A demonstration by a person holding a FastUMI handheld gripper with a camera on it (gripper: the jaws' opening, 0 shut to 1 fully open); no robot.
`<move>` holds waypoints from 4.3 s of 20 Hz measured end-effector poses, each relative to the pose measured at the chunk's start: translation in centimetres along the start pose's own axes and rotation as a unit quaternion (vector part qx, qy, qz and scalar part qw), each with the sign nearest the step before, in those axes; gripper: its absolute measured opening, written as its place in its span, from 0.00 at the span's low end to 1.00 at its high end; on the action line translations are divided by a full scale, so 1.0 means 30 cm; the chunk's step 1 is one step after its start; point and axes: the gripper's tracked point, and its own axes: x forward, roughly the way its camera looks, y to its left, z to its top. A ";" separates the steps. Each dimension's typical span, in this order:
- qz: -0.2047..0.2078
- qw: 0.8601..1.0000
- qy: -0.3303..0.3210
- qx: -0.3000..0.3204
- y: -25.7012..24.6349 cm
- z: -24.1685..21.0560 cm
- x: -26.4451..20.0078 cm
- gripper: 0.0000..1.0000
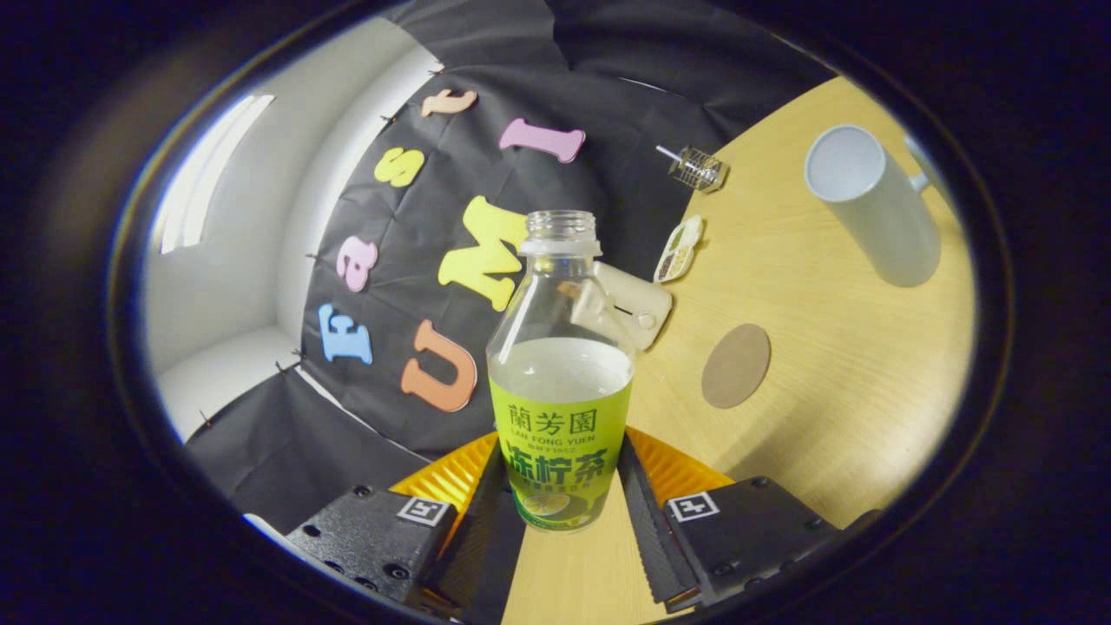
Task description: Take the bottle from table, then pour the juice into the cup, finally place the bottle on the coaster
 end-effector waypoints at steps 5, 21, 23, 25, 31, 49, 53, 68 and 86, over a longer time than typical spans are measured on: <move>0.026 0.998 -0.025 0.059 0.016 0.056 -0.006 0.76; 0.077 0.975 -0.075 0.193 0.071 0.221 -0.025 0.76; 0.079 0.971 -0.079 0.210 0.072 0.245 -0.001 0.76; 0.084 0.966 -0.086 0.229 0.059 0.267 -0.002 0.76; 0.094 0.951 -0.097 0.277 0.034 0.293 -0.020 0.76; 0.099 0.928 -0.110 0.341 0.027 0.354 -0.022 0.76; 0.107 0.924 -0.111 0.351 0.051 0.364 -0.022 0.76; 0.125 0.905 -0.120 0.389 0.099 0.414 -0.022 0.76; 0.158 0.877 -0.134 0.434 0.197 0.529 -0.071 0.76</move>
